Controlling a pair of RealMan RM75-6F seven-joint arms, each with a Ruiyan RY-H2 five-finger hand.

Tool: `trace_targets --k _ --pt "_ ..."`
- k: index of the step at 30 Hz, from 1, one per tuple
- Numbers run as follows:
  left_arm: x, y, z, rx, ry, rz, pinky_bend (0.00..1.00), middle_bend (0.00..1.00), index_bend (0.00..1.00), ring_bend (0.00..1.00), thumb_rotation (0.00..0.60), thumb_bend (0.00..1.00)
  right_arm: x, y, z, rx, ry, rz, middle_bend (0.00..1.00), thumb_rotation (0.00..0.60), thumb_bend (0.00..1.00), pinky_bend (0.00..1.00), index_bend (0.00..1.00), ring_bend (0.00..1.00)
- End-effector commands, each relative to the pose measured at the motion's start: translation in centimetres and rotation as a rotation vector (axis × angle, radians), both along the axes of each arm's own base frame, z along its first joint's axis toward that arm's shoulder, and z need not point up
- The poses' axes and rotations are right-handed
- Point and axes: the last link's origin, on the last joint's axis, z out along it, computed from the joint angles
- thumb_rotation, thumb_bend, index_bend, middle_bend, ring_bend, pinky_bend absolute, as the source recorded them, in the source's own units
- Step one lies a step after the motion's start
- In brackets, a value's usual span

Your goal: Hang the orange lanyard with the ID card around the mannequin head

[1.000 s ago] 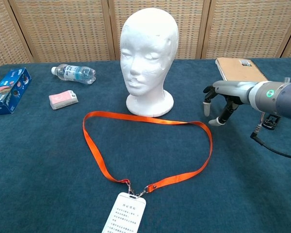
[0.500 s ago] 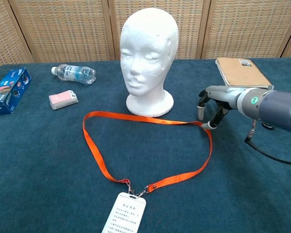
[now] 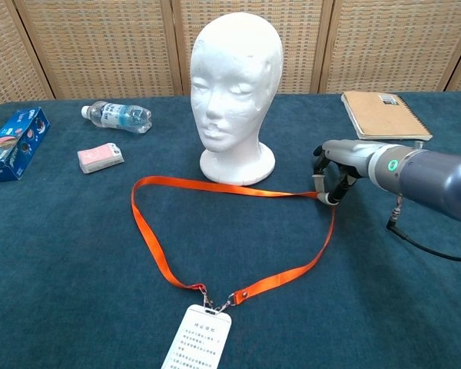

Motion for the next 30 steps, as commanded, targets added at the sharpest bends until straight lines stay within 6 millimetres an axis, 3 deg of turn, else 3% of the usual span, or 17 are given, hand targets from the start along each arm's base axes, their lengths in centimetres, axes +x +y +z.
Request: trace_targets --k 1,9,12,19,22,27,30 --pt "0.0 0.0 -0.1 -0.006 0.003 0.001 0.0 0.0 0.0 0.0 0.6 0.0 -0.1 0.1 0.0 0.001 0.011 0.01 0.0 0.6 0.66 0.0 0.62 0.0" --pt "-0.1 0.4 -0.6 -0.024 -0.004 0.004 0.0 0.0 0.0 0.0 0.6 0.0 0.0 0.5 0.3 0.01 -0.01 0.044 0.0 0.6 0.67 0.0 0.67 0.0" --pt "0.5 2.1 -1.0 -0.042 -0.02 -0.026 0.0 0.0 0.0 0.0 0.6 0.0 0.1 0.7 0.8 0.011 -0.029 0.07 0.0 0.6 0.67 0.0 0.67 0.0" --pt "3.6 8.5 -3.6 -0.152 -0.042 -0.149 0.0 0.0 0.01 0.0 0.6 0.0 0.2 0.9 1.5 0.02 -0.069 0.081 0.0 0.6 0.67 0.0 0.68 0.0" --pt "5.5 10.7 -5.3 -0.222 -0.086 -0.208 0.0 0.0 0.12 0.0 0.6 0.01 0.4 1.0 1.6 0.025 -0.082 0.085 0.0 0.6 0.67 0.0 0.68 0.0" --pt "8.3 14.5 -9.0 -0.252 -0.108 -0.301 0.0 0.0 0.31 0.0 0.6 0.25 0.7 1.1 1.9 0.037 -0.088 0.101 0.0 0.6 0.67 0.0 0.68 0.0" --pt "9.6 15.9 -11.3 -0.282 -0.102 -0.318 0.0 0.0 0.35 0.0 0.6 0.31 0.9 1.0 1.9 0.041 -0.093 0.101 0.0 0.6 0.67 0.0 0.68 0.0"
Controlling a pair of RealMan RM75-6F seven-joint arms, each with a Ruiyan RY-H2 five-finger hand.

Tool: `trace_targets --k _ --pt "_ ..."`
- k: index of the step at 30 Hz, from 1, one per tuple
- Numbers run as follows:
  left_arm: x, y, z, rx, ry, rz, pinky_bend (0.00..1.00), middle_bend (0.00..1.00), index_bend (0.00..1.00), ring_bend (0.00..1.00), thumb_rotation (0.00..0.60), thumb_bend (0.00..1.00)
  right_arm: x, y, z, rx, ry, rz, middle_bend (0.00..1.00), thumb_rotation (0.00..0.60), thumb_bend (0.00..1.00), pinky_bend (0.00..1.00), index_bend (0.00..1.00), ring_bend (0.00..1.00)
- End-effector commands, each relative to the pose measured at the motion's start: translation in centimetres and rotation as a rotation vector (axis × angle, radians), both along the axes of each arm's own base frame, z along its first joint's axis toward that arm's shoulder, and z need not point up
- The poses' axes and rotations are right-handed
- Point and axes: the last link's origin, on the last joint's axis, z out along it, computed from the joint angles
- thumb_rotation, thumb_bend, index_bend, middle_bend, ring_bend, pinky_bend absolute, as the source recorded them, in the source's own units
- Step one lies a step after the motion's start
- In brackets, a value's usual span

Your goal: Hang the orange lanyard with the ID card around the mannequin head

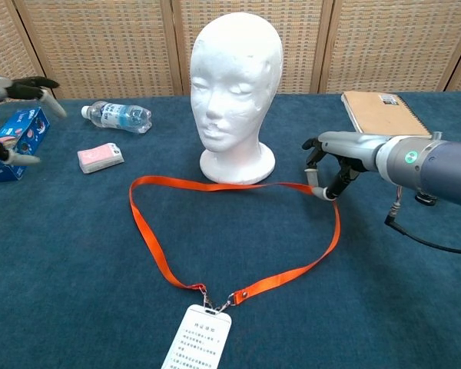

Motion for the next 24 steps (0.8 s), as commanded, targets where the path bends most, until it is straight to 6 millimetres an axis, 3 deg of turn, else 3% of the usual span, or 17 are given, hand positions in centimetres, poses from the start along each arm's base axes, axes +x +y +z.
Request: trace_targets --k 1,6,24 --pt "2.8 2.6 -3.9 -0.056 -0.007 -0.047 0.0 0.0 0.36 0.0 0.6 0.32 0.1 -0.1 0.0 0.001 -0.002 0.0 0.0 0.6 0.67 0.0 0.68 0.0" --pt "4.0 4.1 -6.9 -0.087 0.011 -0.036 0.0 0.0 0.4 0.0 0.6 0.35 0.0 -0.3 0.1 0.004 -0.004 -0.004 0.0 0.6 0.67 0.0 0.69 0.0" --pt "5.4 6.4 -12.6 -0.162 0.04 -0.001 0.0 0.0 0.43 0.0 0.6 0.42 -0.4 -0.5 -0.2 0.023 -0.008 -0.008 0.0 0.6 0.67 0.0 0.69 0.0"
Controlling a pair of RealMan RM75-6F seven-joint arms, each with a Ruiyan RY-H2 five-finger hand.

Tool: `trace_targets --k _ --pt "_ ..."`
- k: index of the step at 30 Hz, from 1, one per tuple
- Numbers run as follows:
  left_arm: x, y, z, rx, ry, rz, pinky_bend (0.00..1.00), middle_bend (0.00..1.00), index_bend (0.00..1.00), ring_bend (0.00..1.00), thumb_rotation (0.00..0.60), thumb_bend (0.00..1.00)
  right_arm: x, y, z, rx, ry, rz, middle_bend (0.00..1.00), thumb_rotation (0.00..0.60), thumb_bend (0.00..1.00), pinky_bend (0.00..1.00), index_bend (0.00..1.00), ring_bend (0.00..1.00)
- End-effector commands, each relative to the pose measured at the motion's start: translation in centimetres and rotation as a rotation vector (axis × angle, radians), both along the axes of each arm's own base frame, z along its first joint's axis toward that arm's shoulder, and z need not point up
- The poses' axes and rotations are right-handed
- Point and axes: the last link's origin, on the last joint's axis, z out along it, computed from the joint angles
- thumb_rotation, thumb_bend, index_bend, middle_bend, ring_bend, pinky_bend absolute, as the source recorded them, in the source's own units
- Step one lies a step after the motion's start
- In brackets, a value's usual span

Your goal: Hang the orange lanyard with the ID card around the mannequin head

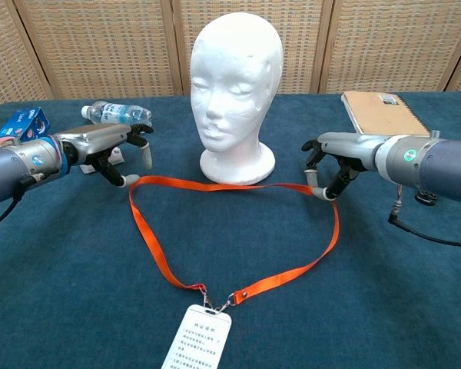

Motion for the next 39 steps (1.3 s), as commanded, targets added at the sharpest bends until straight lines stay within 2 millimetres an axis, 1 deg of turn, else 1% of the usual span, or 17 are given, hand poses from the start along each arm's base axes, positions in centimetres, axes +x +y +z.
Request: trace_targets --k 1,4,11,13,17,22,27,32,39 --pt "0.4 0.1 -0.8 -0.018 -0.01 0.005 0.0 0.0 0.43 0.0 0.6 0.42 -0.1 0.0 -0.1 0.004 0.0 -0.001 0.0 0.6 0.67 0.0 0.69 0.0" --pt "0.6 0.1 -1.4 -0.029 -0.022 0.008 0.0 0.0 0.43 0.0 0.6 0.42 -0.3 0.0 -0.3 0.009 0.001 -0.002 0.0 0.6 0.67 0.0 0.69 0.0" --pt "0.8 0.3 -1.9 -0.036 -0.024 0.006 0.0 0.0 0.45 0.0 0.6 0.42 -0.4 -0.2 -0.3 0.011 -0.001 -0.002 0.0 0.6 0.67 0.0 0.69 0.0" --pt "0.8 0.3 -2.1 -0.039 -0.024 0.011 0.0 0.0 0.47 0.0 0.6 0.42 -0.6 -0.2 -0.3 0.011 -0.002 -0.005 0.0 0.6 0.67 0.0 0.69 0.0" --pt "0.8 0.1 -2.4 -0.04 -0.026 0.011 0.0 0.0 0.53 0.0 0.6 0.45 -0.9 -0.3 -0.2 0.009 -0.003 -0.009 0.0 0.6 0.67 0.0 0.69 0.0" --pt "0.8 0.0 -2.5 -0.037 -0.034 0.009 0.0 0.0 0.61 0.0 0.6 0.45 -1.0 -0.3 0.0 0.005 -0.006 -0.01 0.0 0.6 0.67 0.0 0.69 0.0" --pt "0.9 -0.4 -1.9 -0.017 -0.05 -0.03 0.0 0.0 0.64 0.0 0.6 0.45 -0.8 0.1 0.3 0.015 -0.016 0.015 0.0 0.6 0.67 0.0 0.69 0.0" --pt "0.7 -1.7 -0.8 0.01 -0.062 -0.105 0.0 0.0 0.67 0.0 0.6 0.45 -0.1 0.6 1.0 0.024 -0.04 0.082 0.0 0.6 0.67 0.0 0.69 0.0" --pt "0.1 -3.5 1.1 0.058 -0.059 -0.216 0.0 0.0 0.68 0.0 0.6 0.45 0.9 1.2 2.1 0.004 -0.032 0.211 0.0 0.6 0.67 0.0 0.69 0.0"
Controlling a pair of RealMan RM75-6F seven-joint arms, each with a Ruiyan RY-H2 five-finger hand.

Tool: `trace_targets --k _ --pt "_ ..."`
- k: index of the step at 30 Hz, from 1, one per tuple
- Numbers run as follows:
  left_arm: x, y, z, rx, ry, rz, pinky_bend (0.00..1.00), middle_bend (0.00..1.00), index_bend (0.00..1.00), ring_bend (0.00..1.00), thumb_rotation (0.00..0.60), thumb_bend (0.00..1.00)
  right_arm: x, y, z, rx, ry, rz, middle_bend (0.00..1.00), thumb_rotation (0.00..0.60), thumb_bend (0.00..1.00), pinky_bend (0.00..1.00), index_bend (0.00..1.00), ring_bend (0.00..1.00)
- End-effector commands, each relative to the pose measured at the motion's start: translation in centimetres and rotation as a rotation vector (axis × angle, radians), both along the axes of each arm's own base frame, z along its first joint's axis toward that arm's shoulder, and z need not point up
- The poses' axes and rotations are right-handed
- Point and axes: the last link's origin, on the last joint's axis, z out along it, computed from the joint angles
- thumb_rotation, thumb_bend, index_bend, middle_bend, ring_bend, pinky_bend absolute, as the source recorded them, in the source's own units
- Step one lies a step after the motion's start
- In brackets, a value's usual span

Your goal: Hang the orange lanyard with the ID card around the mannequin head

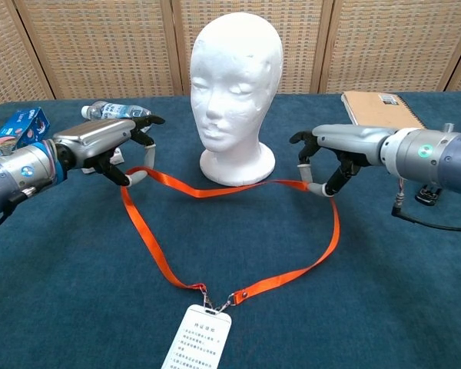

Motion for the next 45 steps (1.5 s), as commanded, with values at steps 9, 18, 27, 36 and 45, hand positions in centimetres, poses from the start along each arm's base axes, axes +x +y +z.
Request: trace_targets --k 9,18,27,36,45 --pt "0.0 -3.9 4.2 0.076 -0.068 -0.244 0.0 0.0 0.68 0.0 0.6 0.45 1.7 2.1 3.2 -0.055 -0.019 0.177 0.0 0.6 0.67 0.0 0.7 0.0" --pt "2.7 -4.1 7.9 0.156 -0.156 -0.307 0.0 0.0 0.68 0.0 0.6 0.45 4.8 2.3 6.9 -0.13 -0.145 0.202 0.0 0.6 0.67 0.0 0.7 0.0" --pt "5.0 -3.1 12.2 0.205 -0.211 -0.251 0.0 0.0 0.68 0.0 0.6 0.45 7.2 1.4 11.9 -0.167 -0.362 0.108 0.0 0.6 0.67 0.0 0.7 0.0" --pt "6.6 -2.5 14.5 0.219 -0.289 -0.191 0.0 0.0 0.68 0.0 0.6 0.45 8.3 0.7 15.5 -0.225 -0.414 0.099 0.0 0.6 0.67 0.0 0.7 0.0" --pt "8.5 0.8 15.7 0.245 -0.293 -0.058 0.0 0.0 0.68 0.0 0.6 0.45 9.0 -2.3 17.4 -0.27 -0.485 -0.003 0.0 0.6 0.67 0.0 0.7 0.0"
